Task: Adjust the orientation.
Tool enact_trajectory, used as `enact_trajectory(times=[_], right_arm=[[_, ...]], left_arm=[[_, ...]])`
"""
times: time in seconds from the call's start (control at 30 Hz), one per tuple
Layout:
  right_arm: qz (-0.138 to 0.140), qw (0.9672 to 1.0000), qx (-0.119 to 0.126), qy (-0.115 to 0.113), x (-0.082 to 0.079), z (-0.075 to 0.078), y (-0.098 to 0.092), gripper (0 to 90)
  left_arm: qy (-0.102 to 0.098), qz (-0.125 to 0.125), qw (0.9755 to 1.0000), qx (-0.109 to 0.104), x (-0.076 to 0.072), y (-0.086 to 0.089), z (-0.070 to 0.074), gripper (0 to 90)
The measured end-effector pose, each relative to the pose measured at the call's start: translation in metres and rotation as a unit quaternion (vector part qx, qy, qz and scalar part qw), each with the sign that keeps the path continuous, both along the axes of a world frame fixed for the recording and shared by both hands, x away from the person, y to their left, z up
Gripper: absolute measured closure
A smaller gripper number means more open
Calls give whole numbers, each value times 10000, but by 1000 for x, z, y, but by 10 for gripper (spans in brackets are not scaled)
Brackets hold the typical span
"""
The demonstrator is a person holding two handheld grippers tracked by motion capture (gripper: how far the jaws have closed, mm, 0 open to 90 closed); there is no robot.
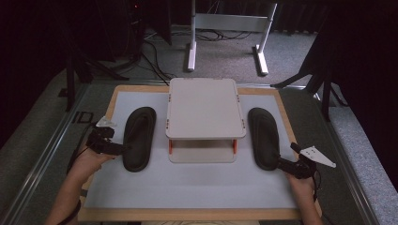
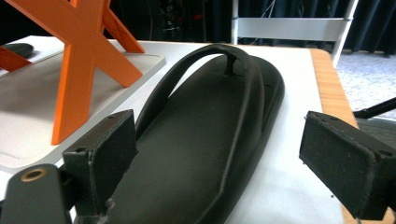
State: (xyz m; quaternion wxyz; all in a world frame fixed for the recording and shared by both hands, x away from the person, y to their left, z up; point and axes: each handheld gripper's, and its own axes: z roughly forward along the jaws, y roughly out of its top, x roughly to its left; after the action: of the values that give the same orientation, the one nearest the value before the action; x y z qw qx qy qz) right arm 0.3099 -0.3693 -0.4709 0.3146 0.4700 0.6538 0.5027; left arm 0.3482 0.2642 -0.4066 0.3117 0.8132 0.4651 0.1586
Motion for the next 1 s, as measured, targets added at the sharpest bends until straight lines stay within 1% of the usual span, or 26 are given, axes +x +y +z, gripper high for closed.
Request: enact_trajectory(times=[0.03,0.07,0.1,0.13,0.17,0.2,0.23,0.3,0.33,0.37,0.4,0.43,0.5,0.53,0.57,0.6,0.67,0.7,0.77,0.8,0.83,0.87,0.9,0.93,0.97,1.0], right_arm=[[5,10000,-15,5,0,0,0,105],[12,10000,-14,16,1,0,0,105],[63,10000,15,47,1,0,0,105],[65,10000,18,51,1,0,-1,105],[59,10000,35,48,1,0,-1,105],[60,10000,50,51,1,0,-1,106],[52,10000,60,56,1,0,-1,105],[50,10000,62,52,1,0,-1,105],[46,10000,57,54,1,0,-1,105],[53,10000,59,51,1,0,-1,106],[57,10000,59,55,1,0,-1,106],[55,10000,34,48,2,-1,-1,106],[65,10000,34,52,2,-1,-1,109],[65,10000,35,58,2,-1,-1,124],[71,10000,34,58,2,-1,-1,127],[70,10000,32,52,2,-1,-1,127],[66,10000,31,55,1,-1,-1,127],[56,10000,37,40,1,0,-1,127],[73,9999,78,62,2,0,-2,127],[75,9999,79,63,2,0,-2,126],[89,9999,99,54,2,0,-3,125],[107,9999,108,53,1,0,-3,125],[115,9999,101,53,1,0,-3,124],[112,9999,91,54,2,0,-2,124],[128,9999,79,64,2,-1,-2,124],[123,9999,57,62,2,-1,-2,124]], left_arm=[[18,-18,10000,60,2,-1,2,62],[116,-81,9998,137,6,-1,4,63],[136,-109,9997,177,8,-2,6,63],[210,-142,9994,248,11,-2,8,63],[241,-175,9992,277,13,-3,10,74],[252,-196,9989,350,16,-3,12,90],[322,-235,9986,341,19,-4,12,108],[357,-271,9980,440,24,-5,14,125],[428,-306,9977,434,27,-6,14,146],[461,-321,9974,454,29,-6,14,147],[535,-354,9967,501,32,-8,14,148],[578,-383,9962,532,34,-9,13,171],[680,-413,9955,519,39,-10,13,205],[698,-377,9950,600,42,-11,13,205],[731,-393,9948,587,44,-11,13,227],[801,-413,9945,543,48,-11,13,271],[874,-396,9937,579,53,-11,13,349],[924,-402,9934,546,55,-10,13,376],[1025,-329,9931,475,62,-8,12,431],[1132,-264,9921,472,66,-7,11,446],[1182,-240,9914,502,69,-6,10,455],[1347,-255,9897,402,73,-5,9,463],[1369,-241,9894,430,75,-5,8,466],[1418,-171,9888,424,79,-5,7,467],[1443,-238,9887,331,80,-5,7,488],[1453,-242,9885,338,81,-5,7,488]])
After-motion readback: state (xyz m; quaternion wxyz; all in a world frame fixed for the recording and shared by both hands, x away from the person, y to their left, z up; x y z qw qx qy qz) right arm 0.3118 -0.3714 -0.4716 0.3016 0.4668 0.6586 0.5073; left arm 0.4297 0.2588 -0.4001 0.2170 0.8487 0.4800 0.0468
